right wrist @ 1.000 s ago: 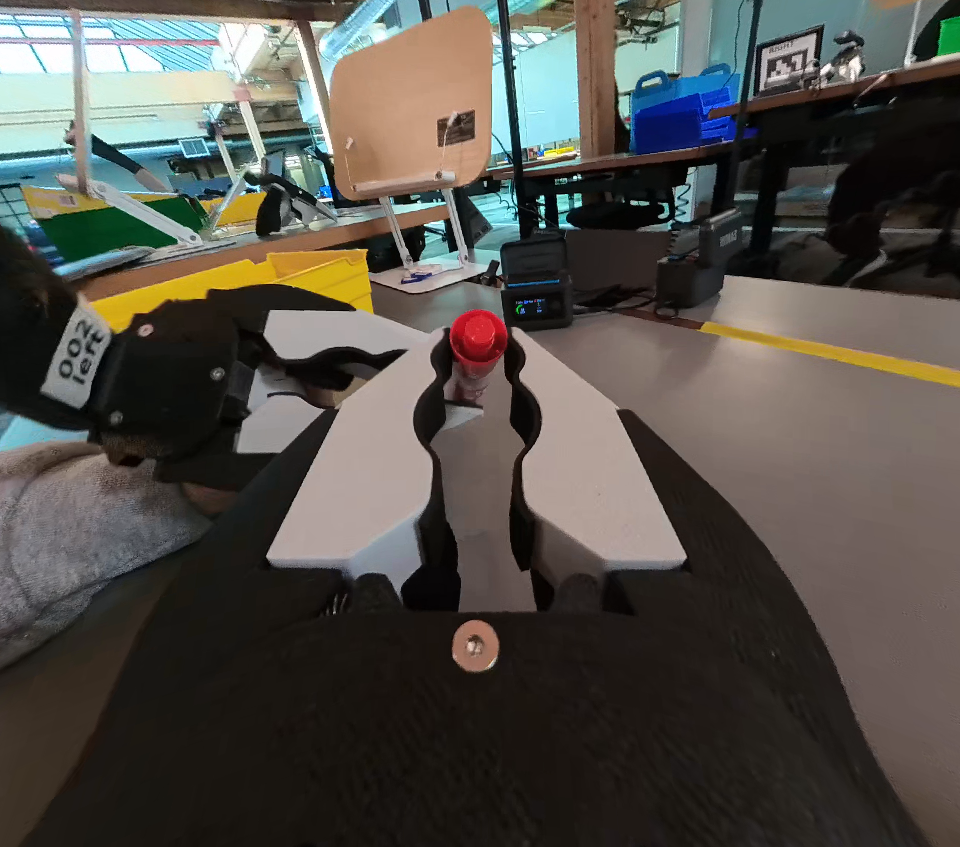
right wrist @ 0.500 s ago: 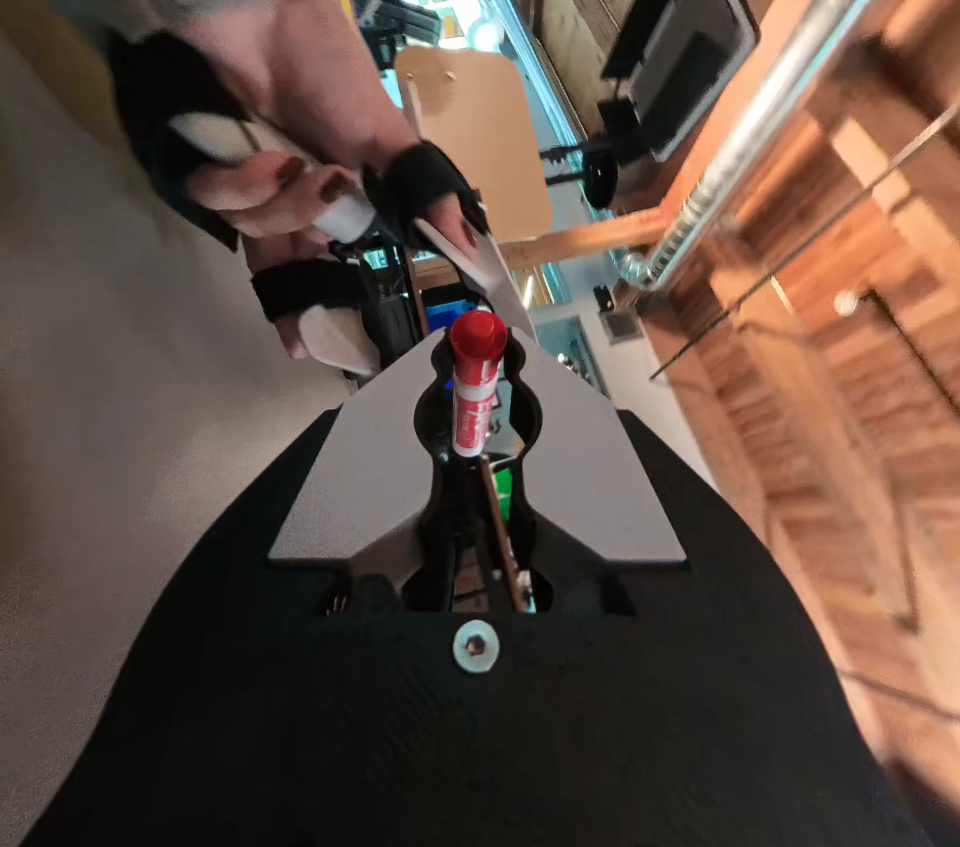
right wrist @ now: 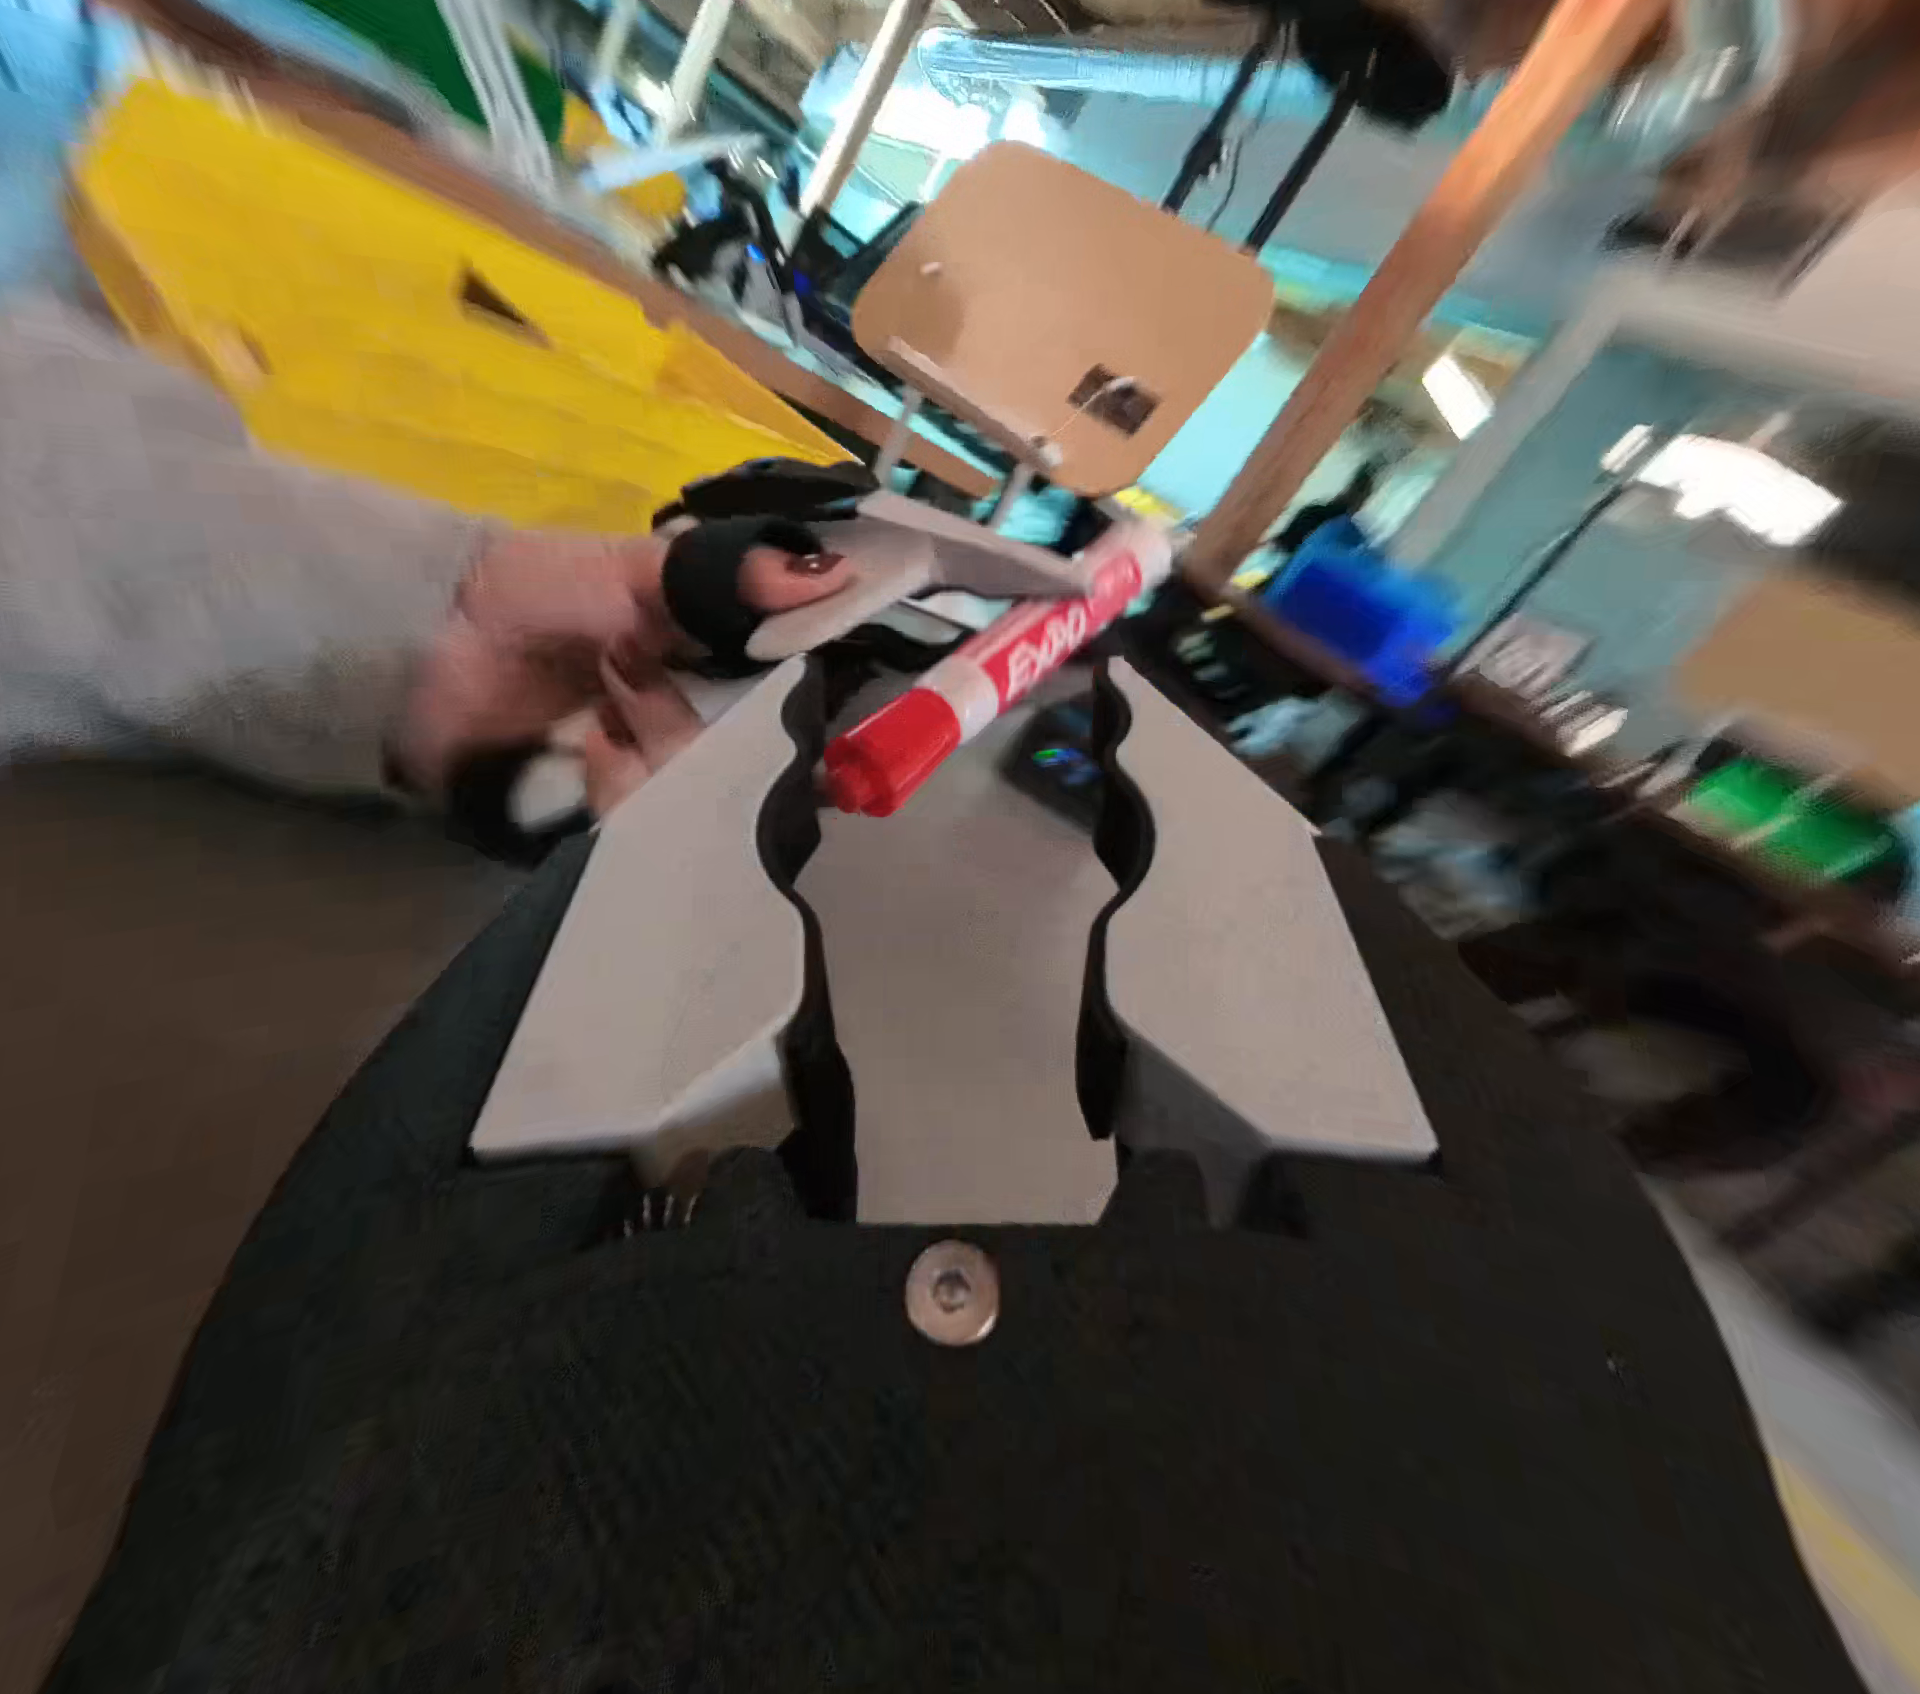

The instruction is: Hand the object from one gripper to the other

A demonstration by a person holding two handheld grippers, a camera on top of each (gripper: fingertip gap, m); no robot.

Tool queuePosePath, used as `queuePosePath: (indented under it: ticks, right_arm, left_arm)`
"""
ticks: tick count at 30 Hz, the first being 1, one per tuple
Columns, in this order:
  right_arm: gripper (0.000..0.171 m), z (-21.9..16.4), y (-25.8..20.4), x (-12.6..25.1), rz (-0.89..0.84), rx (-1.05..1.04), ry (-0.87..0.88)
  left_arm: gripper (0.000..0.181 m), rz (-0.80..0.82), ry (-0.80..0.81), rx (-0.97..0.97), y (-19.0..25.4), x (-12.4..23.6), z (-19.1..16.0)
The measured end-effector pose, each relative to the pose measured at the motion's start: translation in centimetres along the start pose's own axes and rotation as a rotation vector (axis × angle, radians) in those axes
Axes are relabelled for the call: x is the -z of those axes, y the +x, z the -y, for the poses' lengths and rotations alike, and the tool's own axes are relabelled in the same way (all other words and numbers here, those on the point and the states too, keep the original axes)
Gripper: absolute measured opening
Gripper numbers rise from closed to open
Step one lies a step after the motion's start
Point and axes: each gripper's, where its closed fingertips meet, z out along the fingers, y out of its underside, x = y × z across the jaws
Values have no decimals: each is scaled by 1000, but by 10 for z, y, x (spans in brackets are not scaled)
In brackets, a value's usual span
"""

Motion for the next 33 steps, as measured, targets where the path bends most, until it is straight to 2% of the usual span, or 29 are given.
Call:
queuePosePath:
  ticks: [1, 5, 8, 12, 13, 15, 17, 20, 23, 27, 31, 33]
  right_arm:
    - [50, 0, 4, -1, 37, -187, 13]
    - [51, -9, 15, -3, 172, -869, 60]
    - [44, -8, 7, -2, 357, -1213, 109]
    - [31, 3, -10, 3, 590, -1400, 144]
    - [18, 6, -12, 4, 612, -1397, 149]
    - [16, 3, -10, 3, 578, -1347, 139]
    - [15, -4, -5, 3, 502, -1249, 98]
    - [15, -16, 10, 5, 344, -1032, 27]
    - [15, -32, 24, 10, 157, -652, -113]
    - [15, -42, 36, 17, -37, 37, -280]
    - [16, -29, 35, 18, -197, 673, -313]
    - [15, -20, 32, 17, -265, 926, -309]
  left_arm:
    - [16, -3, 11, -65, 3, -1, 2]
    - [16, -85, 36, -251, 24, -6, 1]
    - [16, -117, -2, -325, 31, -11, -9]
    - [17, -130, -37, -372, 34, -16, -18]
    - [16, -130, -40, -364, 34, -16, -18]
    - [16, -91, -44, -325, 28, -15, -16]
    - [16, -39, -77, -302, 20, -14, -16]
    - [46, 107, -118, -329, 1, -11, -13]
    - [64, 213, -182, -336, -13, -7, -15]
    - [62, 222, -201, -266, -18, -9, -22]
    - [50, 183, -164, -209, -16, -12, -22]
    - [34, 98, -121, -221, -2, -14, -19]
